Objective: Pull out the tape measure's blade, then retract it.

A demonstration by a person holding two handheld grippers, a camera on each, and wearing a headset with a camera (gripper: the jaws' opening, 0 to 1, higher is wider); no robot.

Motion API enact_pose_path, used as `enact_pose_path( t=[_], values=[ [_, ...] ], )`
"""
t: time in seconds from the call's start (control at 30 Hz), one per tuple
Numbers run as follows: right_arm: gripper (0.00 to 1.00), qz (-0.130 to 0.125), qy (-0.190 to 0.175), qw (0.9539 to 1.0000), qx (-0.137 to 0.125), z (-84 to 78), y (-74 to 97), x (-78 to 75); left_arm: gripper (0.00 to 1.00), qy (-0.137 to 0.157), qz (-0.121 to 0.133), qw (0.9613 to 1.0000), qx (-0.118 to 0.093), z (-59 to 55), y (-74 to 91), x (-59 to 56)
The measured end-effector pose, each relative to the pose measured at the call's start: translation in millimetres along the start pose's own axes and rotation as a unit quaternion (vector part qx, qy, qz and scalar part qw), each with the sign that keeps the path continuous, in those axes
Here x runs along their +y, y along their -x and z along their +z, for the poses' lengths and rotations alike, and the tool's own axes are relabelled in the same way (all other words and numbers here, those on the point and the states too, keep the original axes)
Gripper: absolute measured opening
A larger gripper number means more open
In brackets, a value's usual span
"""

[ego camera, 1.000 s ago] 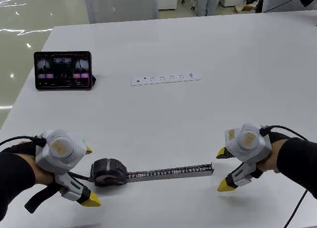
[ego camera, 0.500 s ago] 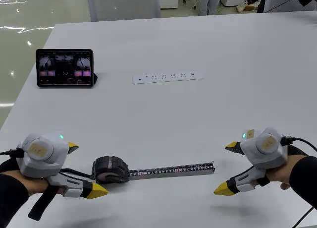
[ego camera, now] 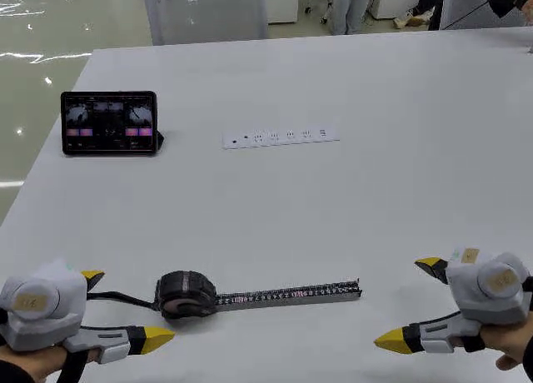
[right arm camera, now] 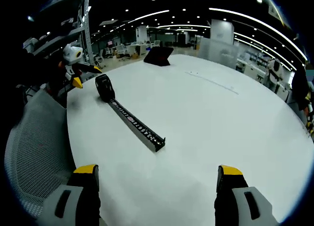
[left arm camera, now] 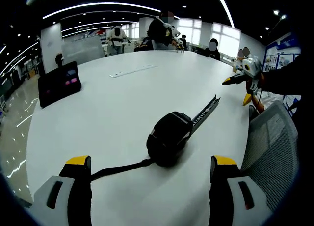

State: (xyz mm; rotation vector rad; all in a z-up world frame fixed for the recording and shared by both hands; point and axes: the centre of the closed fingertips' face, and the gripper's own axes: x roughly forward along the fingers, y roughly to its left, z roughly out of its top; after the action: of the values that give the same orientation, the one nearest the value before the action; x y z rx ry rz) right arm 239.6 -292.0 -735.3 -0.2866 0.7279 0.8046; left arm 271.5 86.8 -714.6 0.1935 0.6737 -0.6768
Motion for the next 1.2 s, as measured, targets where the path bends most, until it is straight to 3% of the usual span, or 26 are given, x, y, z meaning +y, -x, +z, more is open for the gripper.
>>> enact_pose_path(
  t=[0.3,0.37,0.53,0.8,1.07,1.2],
  values=[
    [0.99,-0.013,-0.015,0.9997,-0.011,-9.9,17.6,3.9,0.99,-0.001,0.008,1.0000,-0.005,-10.1,15.1,1.2],
    [0.99,-0.009,-0.037,0.9989,-0.026,-9.3,20.3,4.2,0.99,-0.011,0.009,0.9999,-0.005,-10.9,17.2,-2.4],
    [0.99,-0.007,-0.037,0.9992,-0.015,-16.6,24.1,8.5,0.99,-0.019,-0.004,0.9996,-0.020,-4.5,21.4,-12.3],
    [0.99,-0.010,-0.026,0.9995,-0.013,-18.1,27.9,14.0,0.99,-0.026,-0.001,0.9996,-0.007,-12.9,23.1,-6.4],
    [0.99,-0.017,-0.032,0.9994,-0.001,-29.7,32.0,10.1,0.99,-0.028,0.000,0.9996,0.004,-18.5,25.1,-6.3],
    [0.99,-0.016,-0.050,0.9986,-0.005,-30.3,33.7,12.9,0.99,-0.007,-0.008,0.9999,0.009,-21.3,26.2,-11.9]
  ],
)
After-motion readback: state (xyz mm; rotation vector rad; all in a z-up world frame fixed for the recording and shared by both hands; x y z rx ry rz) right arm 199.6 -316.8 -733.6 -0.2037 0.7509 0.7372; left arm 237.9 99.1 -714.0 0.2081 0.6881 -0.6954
